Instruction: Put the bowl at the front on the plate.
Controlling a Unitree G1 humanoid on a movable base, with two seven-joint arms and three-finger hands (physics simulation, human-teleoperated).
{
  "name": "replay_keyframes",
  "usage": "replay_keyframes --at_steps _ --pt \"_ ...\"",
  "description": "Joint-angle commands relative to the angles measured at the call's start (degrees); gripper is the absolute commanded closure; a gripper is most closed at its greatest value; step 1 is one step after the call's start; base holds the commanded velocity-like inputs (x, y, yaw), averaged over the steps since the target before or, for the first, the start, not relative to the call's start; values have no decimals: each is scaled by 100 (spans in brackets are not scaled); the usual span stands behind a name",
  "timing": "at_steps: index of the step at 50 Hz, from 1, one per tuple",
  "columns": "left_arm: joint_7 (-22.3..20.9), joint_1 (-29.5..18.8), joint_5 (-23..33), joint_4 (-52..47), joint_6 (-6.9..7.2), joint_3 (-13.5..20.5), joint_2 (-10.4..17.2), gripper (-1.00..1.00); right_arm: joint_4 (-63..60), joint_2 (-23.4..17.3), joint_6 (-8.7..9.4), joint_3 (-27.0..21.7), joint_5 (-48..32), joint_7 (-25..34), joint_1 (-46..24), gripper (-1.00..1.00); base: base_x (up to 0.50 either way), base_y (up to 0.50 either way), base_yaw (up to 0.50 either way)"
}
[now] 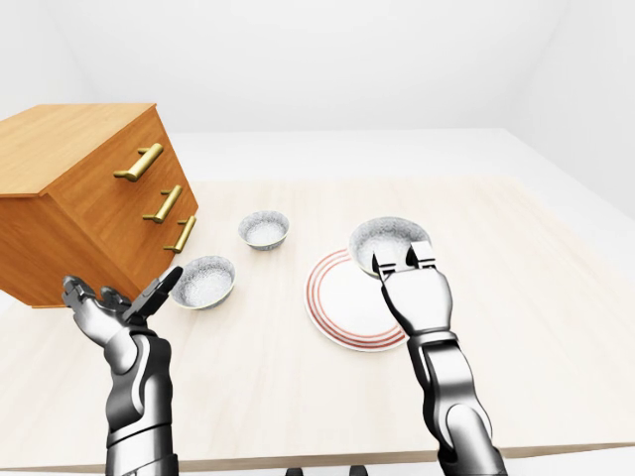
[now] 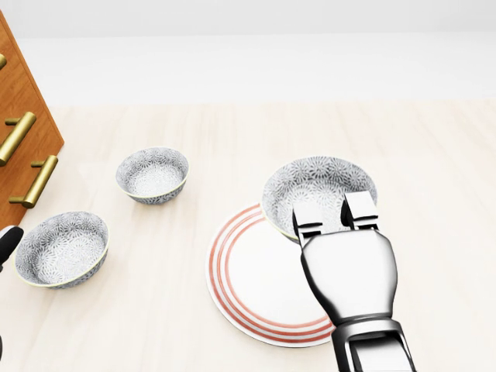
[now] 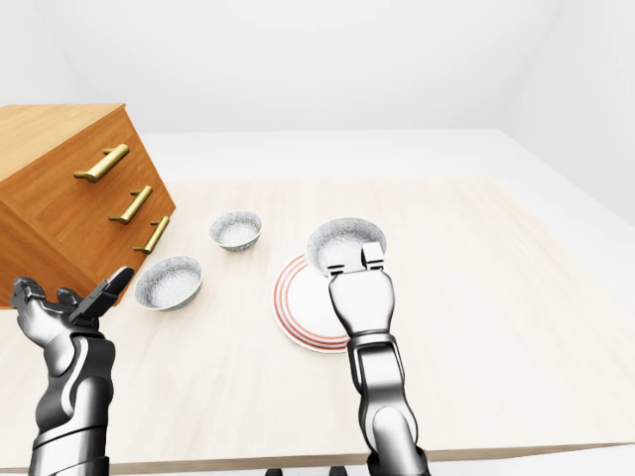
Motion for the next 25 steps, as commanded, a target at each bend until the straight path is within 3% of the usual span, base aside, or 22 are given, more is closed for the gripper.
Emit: replay_keyframes --at_steps 1,13,15,25 --pt "0 -14 -40 -16 49 6 16 -100 305 73 0 62 -289 -196 -253 100 0 0 0" --pt "0 -25 -19 81 -74 -14 10 -100 -7 19 0 57 288 -302 -129 100 0 0 0" --pt "0 10 -34 -43 15 -7 13 -100 32 27 0 81 285 -330 -113 100 0 0 0" --pt "0 24 -26 -81 35 8 0 -100 114 6 0 110 357 -332 -103 100 0 0 0"
